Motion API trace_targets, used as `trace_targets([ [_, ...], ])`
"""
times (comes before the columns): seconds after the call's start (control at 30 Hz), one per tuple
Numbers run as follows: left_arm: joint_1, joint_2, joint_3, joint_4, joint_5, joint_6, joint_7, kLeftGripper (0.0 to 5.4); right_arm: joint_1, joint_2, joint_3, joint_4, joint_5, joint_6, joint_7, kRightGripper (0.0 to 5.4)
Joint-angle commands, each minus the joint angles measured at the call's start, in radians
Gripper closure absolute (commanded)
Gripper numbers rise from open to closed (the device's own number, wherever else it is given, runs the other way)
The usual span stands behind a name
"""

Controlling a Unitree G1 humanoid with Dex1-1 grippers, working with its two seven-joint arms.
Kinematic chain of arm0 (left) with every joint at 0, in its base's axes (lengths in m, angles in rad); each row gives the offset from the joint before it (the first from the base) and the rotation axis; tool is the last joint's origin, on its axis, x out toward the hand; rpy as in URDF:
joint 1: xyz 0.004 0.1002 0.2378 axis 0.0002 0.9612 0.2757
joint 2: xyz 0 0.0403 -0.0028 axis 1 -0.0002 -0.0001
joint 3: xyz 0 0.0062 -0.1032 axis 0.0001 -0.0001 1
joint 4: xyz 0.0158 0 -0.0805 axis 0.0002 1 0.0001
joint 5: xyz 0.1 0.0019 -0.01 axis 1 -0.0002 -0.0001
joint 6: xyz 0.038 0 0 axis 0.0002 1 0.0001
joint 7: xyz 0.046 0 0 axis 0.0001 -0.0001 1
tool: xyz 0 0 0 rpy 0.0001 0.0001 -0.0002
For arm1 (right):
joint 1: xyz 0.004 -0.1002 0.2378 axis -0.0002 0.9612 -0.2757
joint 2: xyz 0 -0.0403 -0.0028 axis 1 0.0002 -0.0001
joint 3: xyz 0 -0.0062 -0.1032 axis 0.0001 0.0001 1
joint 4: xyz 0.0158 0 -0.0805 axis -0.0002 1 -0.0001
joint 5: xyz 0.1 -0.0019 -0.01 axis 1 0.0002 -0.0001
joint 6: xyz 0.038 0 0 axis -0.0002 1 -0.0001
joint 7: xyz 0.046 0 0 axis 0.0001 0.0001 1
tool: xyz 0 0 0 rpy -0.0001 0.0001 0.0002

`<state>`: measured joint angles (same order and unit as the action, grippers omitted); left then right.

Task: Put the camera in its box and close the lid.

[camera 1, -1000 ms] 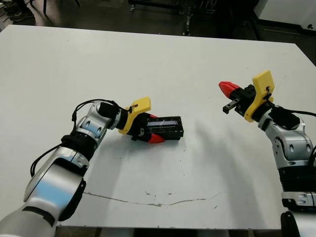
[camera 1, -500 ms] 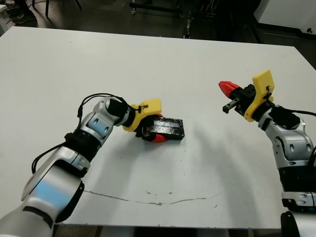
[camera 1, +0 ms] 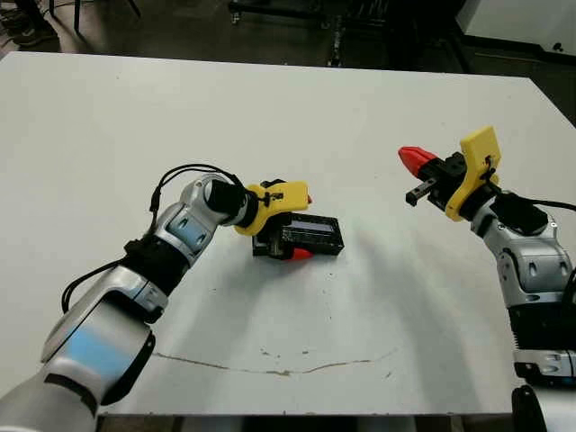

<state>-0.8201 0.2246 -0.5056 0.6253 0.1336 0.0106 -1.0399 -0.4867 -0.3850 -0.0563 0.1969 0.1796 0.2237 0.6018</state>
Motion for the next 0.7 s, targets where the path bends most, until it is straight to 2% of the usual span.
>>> trace_targets([
  [0.03,0.079,0.006,-0.047,0.092,0.053,0.043,-0.02,0.01,0.02,-0.015,-0.001,-0.011,-0.001,0.027,-0.007,5.4],
  [0.33,0.078,0.045,-0.051,0.106,0.057,-0.038,-0.024,0.01,0.022,-0.016,-0.005,-0.013,0.008,0.027,0.004,5.4],
  [0.7,0.08,0.138,0.02,0.137,-0.028,-0.059,-0.14,0.01,0.026,-0.014,-0.004,-0.018,0.007,0.027,0.0,5.4],
])
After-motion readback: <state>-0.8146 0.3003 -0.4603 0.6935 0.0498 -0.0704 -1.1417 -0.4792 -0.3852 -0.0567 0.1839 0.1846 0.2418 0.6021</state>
